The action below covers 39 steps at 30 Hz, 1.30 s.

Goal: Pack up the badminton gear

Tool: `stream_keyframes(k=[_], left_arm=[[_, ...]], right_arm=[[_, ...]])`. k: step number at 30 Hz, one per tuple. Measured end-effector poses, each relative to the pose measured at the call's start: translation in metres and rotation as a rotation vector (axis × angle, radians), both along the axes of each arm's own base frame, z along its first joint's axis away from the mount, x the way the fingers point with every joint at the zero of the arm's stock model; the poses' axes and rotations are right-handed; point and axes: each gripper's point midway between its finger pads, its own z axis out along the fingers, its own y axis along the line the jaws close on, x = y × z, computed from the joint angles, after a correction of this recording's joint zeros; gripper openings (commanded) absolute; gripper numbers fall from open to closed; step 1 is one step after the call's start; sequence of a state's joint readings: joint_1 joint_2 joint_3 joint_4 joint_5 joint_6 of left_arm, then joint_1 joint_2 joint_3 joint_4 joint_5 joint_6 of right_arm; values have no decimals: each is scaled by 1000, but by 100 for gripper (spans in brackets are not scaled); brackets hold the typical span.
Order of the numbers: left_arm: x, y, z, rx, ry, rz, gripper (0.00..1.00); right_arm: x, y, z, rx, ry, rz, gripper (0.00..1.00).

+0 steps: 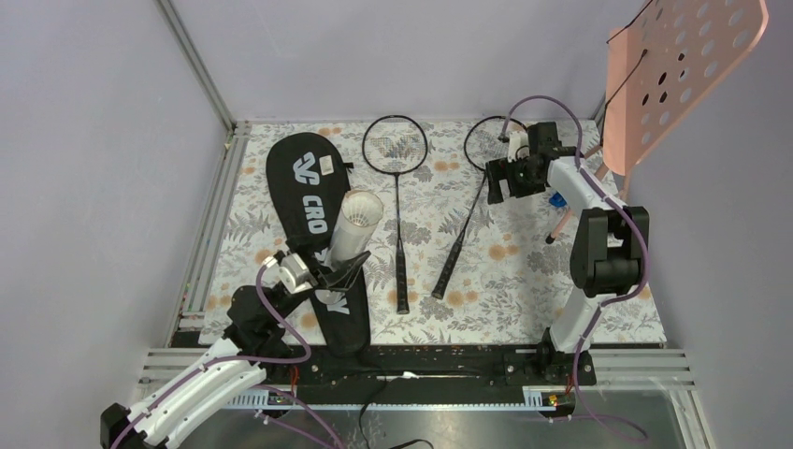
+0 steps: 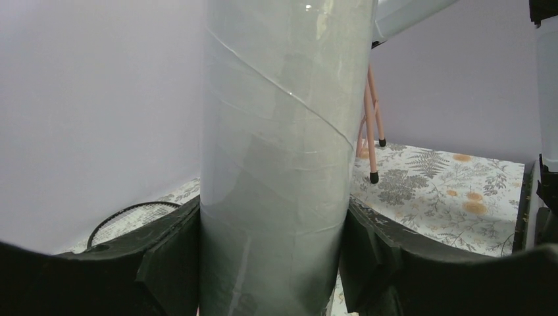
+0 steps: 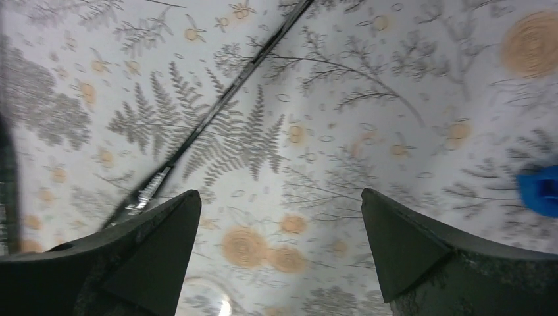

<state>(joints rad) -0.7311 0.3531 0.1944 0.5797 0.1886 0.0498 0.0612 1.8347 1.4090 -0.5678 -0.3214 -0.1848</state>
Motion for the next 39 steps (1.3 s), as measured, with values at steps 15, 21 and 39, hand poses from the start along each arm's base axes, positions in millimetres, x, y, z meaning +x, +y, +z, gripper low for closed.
stream_keyframes(k=[15, 21, 39], left_arm=[[1, 7, 1, -15, -40, 36, 64], [-13, 9, 9, -37, -96, -3, 64], [-10, -15, -25, 72, -28, -89, 64]], right_arm=[[33, -54, -18, -414, -38, 477, 91], [18, -60, -28, -462, -29, 658, 91], [19, -63, -61, -519, -81, 856, 71]])
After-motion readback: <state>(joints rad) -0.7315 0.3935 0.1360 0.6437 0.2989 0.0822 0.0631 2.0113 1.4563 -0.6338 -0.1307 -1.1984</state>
